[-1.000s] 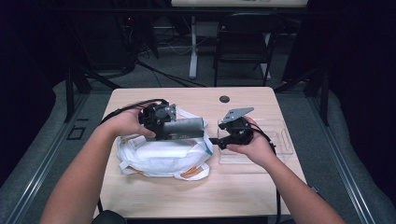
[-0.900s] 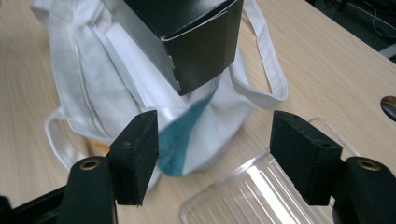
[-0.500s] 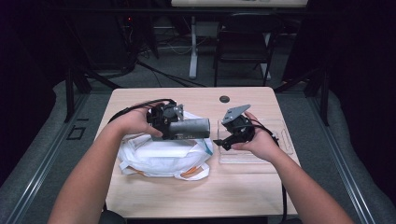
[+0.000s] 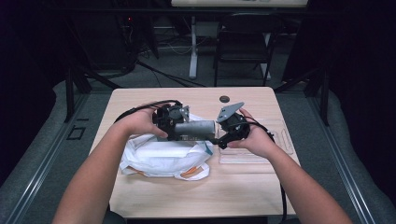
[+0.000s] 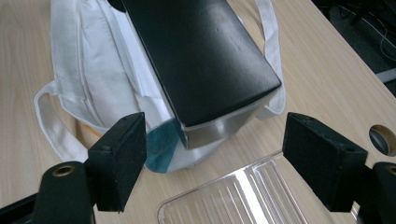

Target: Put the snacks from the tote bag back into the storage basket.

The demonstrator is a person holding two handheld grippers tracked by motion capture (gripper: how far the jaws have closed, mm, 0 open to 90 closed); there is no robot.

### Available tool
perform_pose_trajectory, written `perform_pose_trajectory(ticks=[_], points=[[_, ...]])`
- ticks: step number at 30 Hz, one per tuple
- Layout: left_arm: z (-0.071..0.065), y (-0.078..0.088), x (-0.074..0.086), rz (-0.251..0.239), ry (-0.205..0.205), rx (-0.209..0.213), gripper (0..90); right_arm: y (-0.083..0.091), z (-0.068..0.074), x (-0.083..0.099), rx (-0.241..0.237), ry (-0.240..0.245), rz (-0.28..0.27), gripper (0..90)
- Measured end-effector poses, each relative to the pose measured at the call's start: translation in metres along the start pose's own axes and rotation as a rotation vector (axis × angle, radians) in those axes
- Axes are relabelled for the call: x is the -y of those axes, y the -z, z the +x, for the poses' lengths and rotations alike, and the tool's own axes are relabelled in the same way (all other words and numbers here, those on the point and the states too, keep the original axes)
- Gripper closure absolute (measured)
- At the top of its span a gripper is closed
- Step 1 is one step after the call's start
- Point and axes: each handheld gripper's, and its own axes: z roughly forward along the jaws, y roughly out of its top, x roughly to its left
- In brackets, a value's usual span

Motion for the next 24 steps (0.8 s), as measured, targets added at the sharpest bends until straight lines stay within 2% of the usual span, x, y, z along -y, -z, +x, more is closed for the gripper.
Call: perform_pose_trajectory(ticks=[5, 7, 16, 24], points=[[-0.003, -0.001, -0.006, 0.000, -0.011, 0.002, 43.2, -0.001, 0.001, -0.005, -0.008, 0.012, -0.003, 21.8], [-0.004, -0.001, -0.010, 0.002, -0.038, -0.004, 43.2, -0.002, 0.002, -0.007, -0.018, 0.012, -0.013, 21.2], [-0.010, -0.004, -0.022, -0.003, -0.069, -0.002, 43.2, -0.006, 0.005, -0.010, -0.051, 0.029, 0.004, 21.6], [-0.013, -0.007, -0.029, -0.003, -0.092, -0.005, 43.2, -0.010, 0.008, -0.011, -0.081, 0.053, 0.031, 27.6]])
